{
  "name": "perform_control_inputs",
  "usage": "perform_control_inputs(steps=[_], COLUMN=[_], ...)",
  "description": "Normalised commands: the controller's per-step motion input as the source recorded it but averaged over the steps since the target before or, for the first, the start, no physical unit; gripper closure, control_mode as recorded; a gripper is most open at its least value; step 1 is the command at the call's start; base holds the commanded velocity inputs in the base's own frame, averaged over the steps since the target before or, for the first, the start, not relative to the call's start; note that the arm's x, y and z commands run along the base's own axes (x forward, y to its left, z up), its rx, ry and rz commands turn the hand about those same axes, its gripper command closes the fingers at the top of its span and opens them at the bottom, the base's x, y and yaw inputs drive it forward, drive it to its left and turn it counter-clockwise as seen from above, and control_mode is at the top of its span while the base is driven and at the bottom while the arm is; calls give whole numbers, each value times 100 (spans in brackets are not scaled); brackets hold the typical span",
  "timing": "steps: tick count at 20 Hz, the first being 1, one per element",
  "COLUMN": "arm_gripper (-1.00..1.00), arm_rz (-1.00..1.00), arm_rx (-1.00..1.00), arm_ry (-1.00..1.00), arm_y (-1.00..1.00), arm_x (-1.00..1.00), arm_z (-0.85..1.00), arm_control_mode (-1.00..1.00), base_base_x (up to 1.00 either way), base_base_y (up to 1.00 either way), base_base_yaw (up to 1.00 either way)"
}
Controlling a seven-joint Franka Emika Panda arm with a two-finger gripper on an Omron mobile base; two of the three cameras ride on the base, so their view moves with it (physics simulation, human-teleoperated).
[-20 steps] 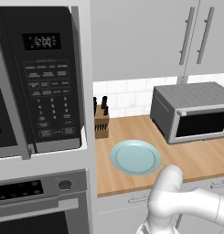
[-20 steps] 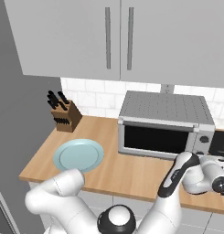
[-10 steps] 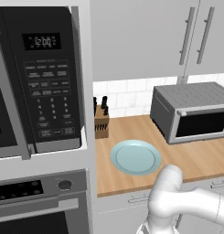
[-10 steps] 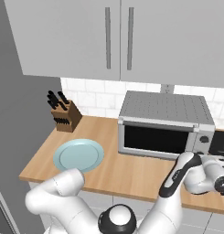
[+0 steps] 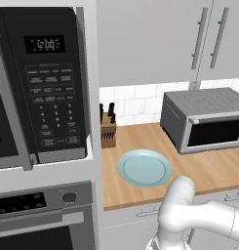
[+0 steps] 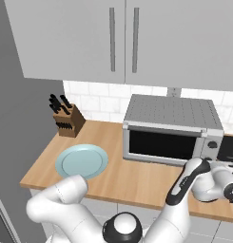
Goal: Pick up the kebab skewer and baguette bread, and place them inside the toaster oven. Close the toaster oven door and start by setting the timer.
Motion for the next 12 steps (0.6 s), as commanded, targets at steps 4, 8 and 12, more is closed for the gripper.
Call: perform_control_inputs(steps=[4,8,12], arm_gripper=[-100,-100,-100], arm_rz=[-9,-7,-1], arm_rx=[0,0,0], arm_ry=[0,0,0], arm_y=[0,0,0], arm_x=[0,0,12], arm_z=[0,0,0], arm_control_mode=[-100,-100,-100], base_base_x=[0,0,0], base_base_y=[0,0,0], base_base_yaw=[0,0,0])
